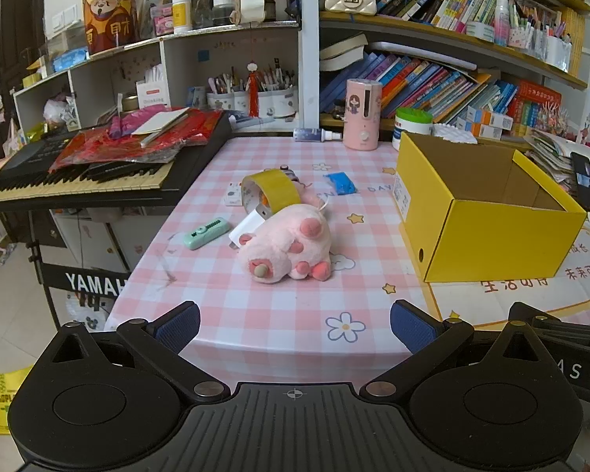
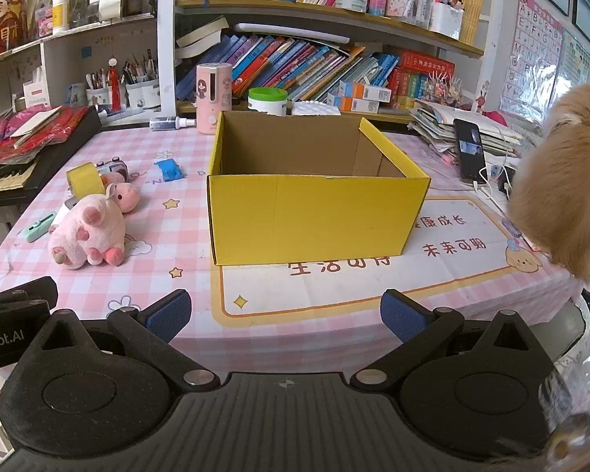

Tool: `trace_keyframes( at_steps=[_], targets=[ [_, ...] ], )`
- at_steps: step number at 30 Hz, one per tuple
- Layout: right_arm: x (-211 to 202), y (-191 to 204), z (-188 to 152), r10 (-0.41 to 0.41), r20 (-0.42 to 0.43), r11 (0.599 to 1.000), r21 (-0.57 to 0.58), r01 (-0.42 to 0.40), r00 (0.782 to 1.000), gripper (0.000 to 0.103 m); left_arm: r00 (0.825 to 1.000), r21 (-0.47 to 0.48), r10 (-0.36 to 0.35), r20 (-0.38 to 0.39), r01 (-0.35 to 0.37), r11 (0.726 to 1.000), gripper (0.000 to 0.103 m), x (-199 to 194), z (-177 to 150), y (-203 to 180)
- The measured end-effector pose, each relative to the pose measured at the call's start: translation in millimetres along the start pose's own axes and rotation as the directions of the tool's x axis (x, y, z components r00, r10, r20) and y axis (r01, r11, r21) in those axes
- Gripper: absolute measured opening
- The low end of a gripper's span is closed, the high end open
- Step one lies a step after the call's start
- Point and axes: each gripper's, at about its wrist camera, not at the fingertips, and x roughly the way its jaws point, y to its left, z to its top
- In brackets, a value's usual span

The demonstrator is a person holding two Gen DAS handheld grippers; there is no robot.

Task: Organize objects

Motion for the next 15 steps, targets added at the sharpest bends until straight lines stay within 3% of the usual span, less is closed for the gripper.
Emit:
trace_keyframes(
  at_steps=[15],
  targets=[
    [0.2,-0.2,-0.1,-0.004,0.007,1.000,0.001,0.004,1.000,0.103,1.000,0.003,0.003,0.004,-0.003,1.000,0.103,0.3,1.1,0.8]
  ],
)
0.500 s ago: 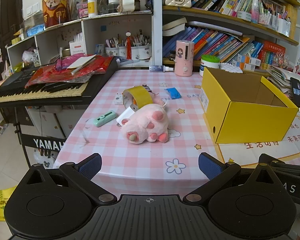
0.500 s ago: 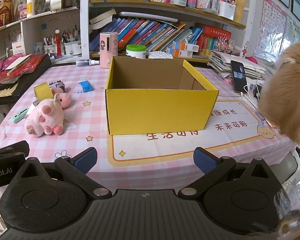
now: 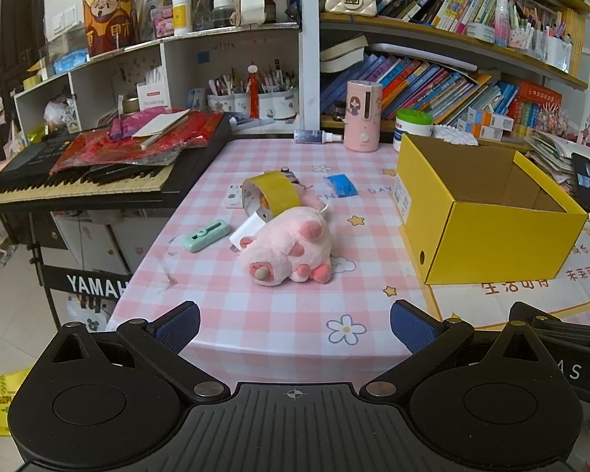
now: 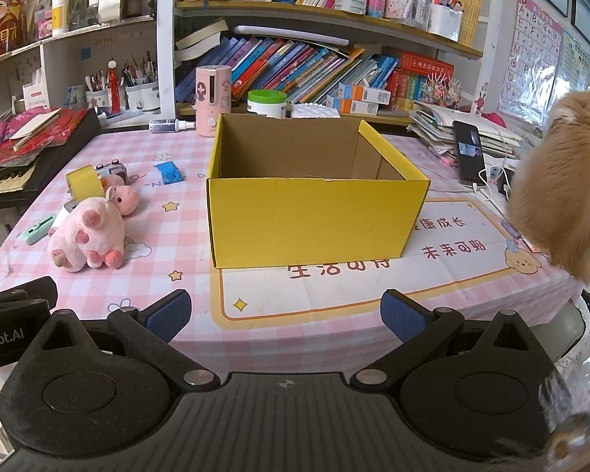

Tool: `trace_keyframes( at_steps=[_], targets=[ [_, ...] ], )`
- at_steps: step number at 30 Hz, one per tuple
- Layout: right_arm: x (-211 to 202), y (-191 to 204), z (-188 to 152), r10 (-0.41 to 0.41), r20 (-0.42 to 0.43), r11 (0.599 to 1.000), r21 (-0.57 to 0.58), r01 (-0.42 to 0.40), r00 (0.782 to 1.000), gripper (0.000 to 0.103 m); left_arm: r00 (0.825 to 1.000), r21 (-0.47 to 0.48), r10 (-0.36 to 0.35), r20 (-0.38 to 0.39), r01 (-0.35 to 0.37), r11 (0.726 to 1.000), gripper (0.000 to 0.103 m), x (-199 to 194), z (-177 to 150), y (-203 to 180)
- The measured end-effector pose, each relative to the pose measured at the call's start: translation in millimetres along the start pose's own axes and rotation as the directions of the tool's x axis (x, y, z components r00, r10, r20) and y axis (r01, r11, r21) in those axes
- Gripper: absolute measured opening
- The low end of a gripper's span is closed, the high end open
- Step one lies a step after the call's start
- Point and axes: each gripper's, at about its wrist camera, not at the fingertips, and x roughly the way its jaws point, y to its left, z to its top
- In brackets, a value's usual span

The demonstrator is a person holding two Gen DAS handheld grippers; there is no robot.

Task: Organize objects

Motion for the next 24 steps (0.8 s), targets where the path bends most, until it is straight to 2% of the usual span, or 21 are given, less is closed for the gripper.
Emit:
trace_keyframes(
  at_steps=[24],
  targets=[
    [0.6,-0.6,-1.0,0.002,0.001,1.000,0.001,-0.002,1.000,0.103,1.000,-0.004,-0.012,0.000,0.012,1.000,0.103,-0.1,-0.3,-2.4]
  ],
)
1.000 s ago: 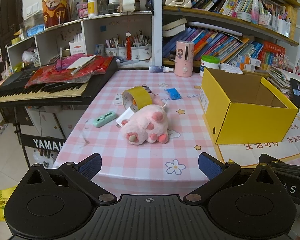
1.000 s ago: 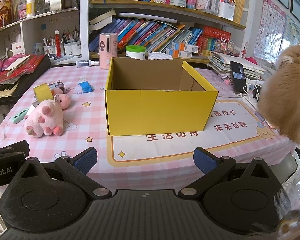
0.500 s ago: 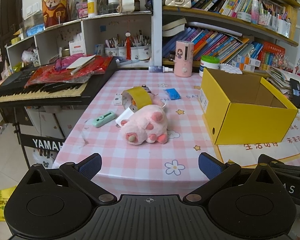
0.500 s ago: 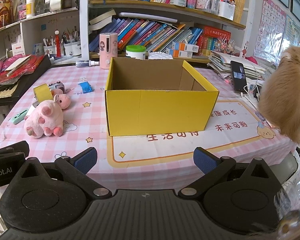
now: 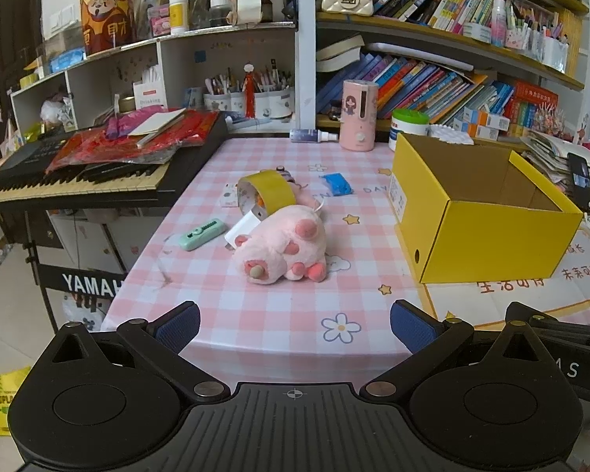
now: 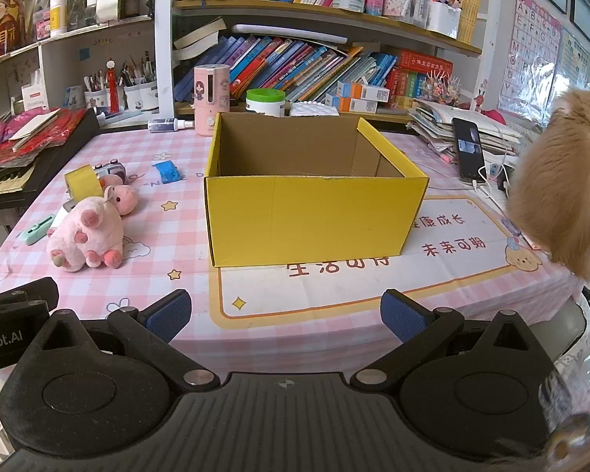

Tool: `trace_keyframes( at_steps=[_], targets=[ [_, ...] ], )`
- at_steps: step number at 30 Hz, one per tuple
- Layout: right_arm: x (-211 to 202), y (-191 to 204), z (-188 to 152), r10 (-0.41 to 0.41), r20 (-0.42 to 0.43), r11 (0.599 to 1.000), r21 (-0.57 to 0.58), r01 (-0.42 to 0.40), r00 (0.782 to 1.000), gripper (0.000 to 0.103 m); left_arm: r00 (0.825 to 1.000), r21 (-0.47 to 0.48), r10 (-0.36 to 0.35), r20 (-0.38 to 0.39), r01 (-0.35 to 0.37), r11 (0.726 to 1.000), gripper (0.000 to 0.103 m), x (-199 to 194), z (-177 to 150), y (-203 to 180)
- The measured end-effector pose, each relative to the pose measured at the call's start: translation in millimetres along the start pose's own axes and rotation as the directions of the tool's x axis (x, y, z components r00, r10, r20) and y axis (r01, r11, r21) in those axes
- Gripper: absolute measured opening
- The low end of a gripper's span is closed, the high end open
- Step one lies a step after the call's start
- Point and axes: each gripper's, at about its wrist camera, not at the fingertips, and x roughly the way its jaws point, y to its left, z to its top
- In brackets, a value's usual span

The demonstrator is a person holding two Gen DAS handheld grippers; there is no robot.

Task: Organize objects

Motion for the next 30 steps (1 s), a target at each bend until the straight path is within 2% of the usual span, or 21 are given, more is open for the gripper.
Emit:
trace_keyframes(
  at_steps=[30],
  targets=[
    [4.5,5.1,-3.2,0.002,-0.011,1.000,-0.001,-0.002,1.000,0.103,1.000,-0.006,-0.001,-0.020,0.001,1.000,0.103,5.7,-2.4,3.2]
  ],
)
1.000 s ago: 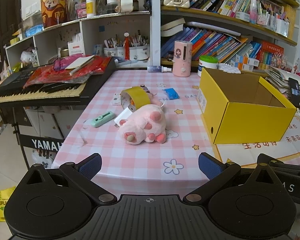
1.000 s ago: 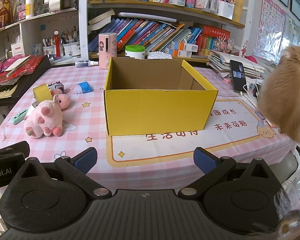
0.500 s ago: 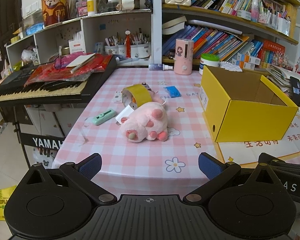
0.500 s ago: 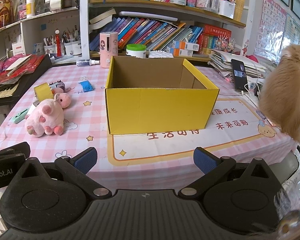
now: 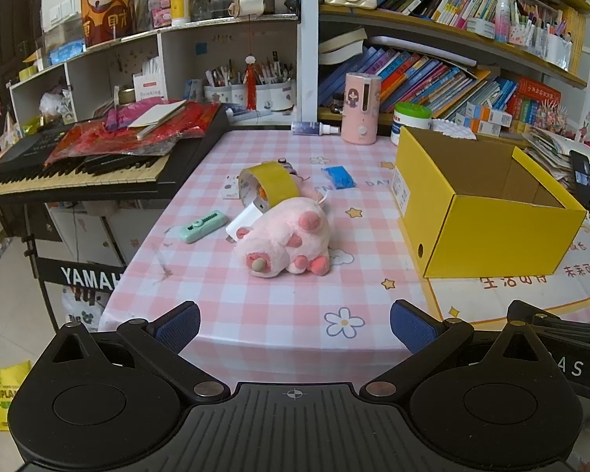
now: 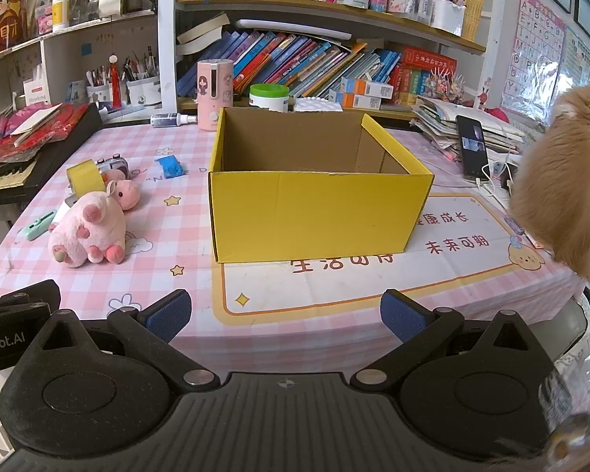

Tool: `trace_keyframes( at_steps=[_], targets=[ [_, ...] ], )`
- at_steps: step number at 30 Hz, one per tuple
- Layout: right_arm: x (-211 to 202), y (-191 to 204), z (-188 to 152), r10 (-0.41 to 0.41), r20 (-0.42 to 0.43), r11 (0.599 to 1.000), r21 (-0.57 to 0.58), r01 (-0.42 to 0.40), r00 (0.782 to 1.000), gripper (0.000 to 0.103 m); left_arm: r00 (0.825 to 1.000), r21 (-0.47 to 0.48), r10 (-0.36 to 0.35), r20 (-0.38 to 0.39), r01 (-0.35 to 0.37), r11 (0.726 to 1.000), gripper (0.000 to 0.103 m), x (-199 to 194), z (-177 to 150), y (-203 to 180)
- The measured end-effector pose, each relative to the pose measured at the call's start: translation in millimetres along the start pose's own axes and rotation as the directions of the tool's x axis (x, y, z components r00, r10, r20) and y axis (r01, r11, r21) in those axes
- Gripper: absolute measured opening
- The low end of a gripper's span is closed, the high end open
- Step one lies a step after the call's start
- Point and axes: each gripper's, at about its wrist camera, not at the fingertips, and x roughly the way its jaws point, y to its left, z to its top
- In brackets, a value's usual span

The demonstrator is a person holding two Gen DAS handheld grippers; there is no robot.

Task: Organize objects

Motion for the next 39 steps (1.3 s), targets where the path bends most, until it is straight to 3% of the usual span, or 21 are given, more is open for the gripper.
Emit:
trace_keyframes(
  at_steps=[39],
  targets=[
    [3,13,6,0.029,-0.008,0.999,-0.019,-0.029,1.000,0.101,1.000,-0.018,-0.009,-0.006,0.009,1.000,0.103,7,3,17]
  ],
)
